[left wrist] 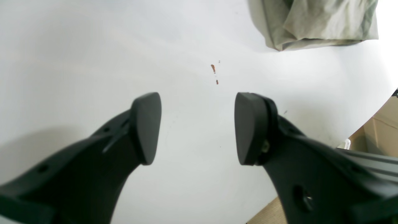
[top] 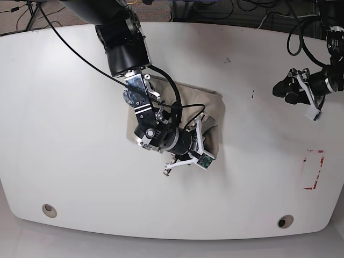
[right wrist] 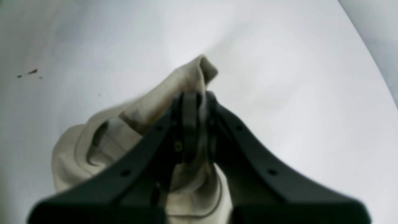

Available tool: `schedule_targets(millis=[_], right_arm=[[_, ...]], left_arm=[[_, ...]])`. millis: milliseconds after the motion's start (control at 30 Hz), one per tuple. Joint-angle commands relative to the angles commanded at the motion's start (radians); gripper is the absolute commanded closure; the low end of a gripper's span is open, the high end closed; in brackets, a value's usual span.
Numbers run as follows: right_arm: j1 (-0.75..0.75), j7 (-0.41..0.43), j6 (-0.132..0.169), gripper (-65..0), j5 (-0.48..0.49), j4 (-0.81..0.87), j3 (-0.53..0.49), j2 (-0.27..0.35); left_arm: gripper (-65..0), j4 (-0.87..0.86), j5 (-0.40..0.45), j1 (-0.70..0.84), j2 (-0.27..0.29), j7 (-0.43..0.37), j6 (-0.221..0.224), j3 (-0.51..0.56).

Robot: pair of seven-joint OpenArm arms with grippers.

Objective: Layout the t-shirt on the table in an organized manner, then fold the t-shirt properly
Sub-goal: 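Press and tuck the shirt bundle edges with the right gripper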

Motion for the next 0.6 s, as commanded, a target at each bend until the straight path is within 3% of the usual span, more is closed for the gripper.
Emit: schedule_targets(millis=[167,267,400,600], right_arm=[[0.002,0.049,0.0,-32.0,0.0,0.002,0.002,-0.005],[0.002,0.068,-0.001,-41.9,0.003,0.02,0.002,-0.005],[-0.011,0.072,-0.064,-44.2,0.008,0.074,0.002,0.006],[-0.072,0.057,-0.067,-44.2,0.009,0.176,0.011,0.068]], left_arm=[[-35.1,0.003,0.0,0.0,0.002,0.0,0.0,0.002],[-35.1,0.005,0.0,-0.003,0.003,0.0,0.0,0.006],[-35.1,0.008,-0.002,-0.011,0.023,0.0,0.0,0.04],[-35.1,0.097,0.0,-0.046,0.048,0.0,0.0,0.147]])
